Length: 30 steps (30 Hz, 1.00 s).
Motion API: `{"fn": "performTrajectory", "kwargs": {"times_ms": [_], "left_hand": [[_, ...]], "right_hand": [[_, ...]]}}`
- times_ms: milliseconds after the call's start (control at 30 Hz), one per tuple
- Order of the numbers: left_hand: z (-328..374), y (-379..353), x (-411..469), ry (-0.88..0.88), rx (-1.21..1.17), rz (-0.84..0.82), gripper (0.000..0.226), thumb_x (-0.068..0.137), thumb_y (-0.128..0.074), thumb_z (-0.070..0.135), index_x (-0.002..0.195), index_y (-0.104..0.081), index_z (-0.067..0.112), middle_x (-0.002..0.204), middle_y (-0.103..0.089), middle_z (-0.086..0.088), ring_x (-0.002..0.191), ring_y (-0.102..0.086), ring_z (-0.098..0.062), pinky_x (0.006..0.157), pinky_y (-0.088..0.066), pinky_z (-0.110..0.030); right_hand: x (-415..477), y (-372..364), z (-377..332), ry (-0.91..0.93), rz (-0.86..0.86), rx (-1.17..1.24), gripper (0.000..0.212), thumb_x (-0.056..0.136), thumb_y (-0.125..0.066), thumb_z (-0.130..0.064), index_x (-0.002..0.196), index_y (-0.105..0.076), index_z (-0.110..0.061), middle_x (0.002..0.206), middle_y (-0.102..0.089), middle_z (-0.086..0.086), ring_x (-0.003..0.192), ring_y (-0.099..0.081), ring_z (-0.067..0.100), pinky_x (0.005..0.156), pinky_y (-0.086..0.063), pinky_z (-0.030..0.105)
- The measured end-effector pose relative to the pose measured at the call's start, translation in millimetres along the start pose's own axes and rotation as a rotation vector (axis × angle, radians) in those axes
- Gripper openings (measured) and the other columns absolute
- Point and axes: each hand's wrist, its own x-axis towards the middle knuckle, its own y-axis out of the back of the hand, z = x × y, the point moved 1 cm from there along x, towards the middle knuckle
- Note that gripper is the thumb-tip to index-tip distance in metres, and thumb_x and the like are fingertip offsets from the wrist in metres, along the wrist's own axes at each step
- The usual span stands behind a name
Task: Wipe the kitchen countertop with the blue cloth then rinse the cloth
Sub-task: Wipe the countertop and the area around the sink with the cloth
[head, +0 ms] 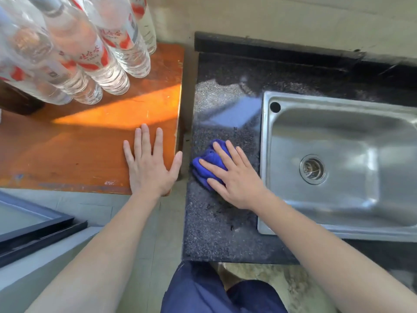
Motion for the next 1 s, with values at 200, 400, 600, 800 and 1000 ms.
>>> {"fn": "performTrajectory", "kwargs": {"times_ms": [200, 400, 600, 800, 1000], "left_hand": [[1, -2, 3, 0.009, 0.012, 0.027, 0.092, 0.088, -0.027, 0.078, 0.159, -0.021, 0.021, 0.168, -0.005, -0.012, 0.155, -0.001, -0.025, 0.124, 0.000, -0.054], [-1, -3, 2, 0.009, 0.037, 0.024, 0.094, 0.087, -0.026, 0.080, 0.160, -0.017, 0.022, 0.168, -0.003, -0.012, 0.155, 0.000, -0.025, 0.124, -0.001, -0.054], [2, 0, 1, 0.023, 0.041, -0.016, 0.097, 0.086, -0.028, 0.081, 0.160, -0.013, 0.021, 0.168, 0.000, -0.011, 0.155, 0.003, -0.025, 0.123, 0.000, -0.055], [2, 1, 1, -0.013, 0.048, -0.049, 0.104, 0.083, -0.025, 0.086, 0.161, -0.009, 0.018, 0.168, 0.004, -0.013, 0.155, 0.006, -0.026, 0.122, 0.001, -0.057], [3, -6, 6, -0.021, 0.075, -0.030, 0.095, 0.089, -0.017, 0.080, 0.161, -0.006, 0.019, 0.168, 0.003, -0.014, 0.155, 0.005, -0.029, 0.122, -0.001, -0.058]], "right_hand": [[106, 36, 73, -0.350, 0.109, 0.017, 0.059, 0.099, -0.032, -0.057, 0.155, -0.024, -0.041, 0.166, -0.004, 0.015, 0.150, -0.002, 0.045, 0.120, -0.005, 0.054], [122, 34, 73, -0.518, 0.188, 0.066, 0.063, 0.097, -0.031, -0.057, 0.157, -0.024, -0.036, 0.165, -0.007, 0.021, 0.149, -0.003, 0.049, 0.120, -0.006, 0.055], [-23, -28, -15, -0.491, 0.266, 0.182, 0.060, 0.097, -0.045, -0.049, 0.154, -0.032, -0.035, 0.166, -0.009, 0.014, 0.152, -0.003, 0.039, 0.123, -0.005, 0.051], [-9, -18, -14, -0.568, 0.195, 0.145, 0.061, 0.097, -0.042, -0.053, 0.155, -0.026, -0.041, 0.167, 0.000, 0.014, 0.152, 0.005, 0.040, 0.123, 0.004, 0.049], [98, 29, 34, -0.726, 0.153, 0.173, 0.062, 0.098, -0.031, -0.055, 0.157, -0.017, -0.040, 0.166, 0.011, 0.015, 0.150, 0.013, 0.042, 0.121, 0.008, 0.054]]}}
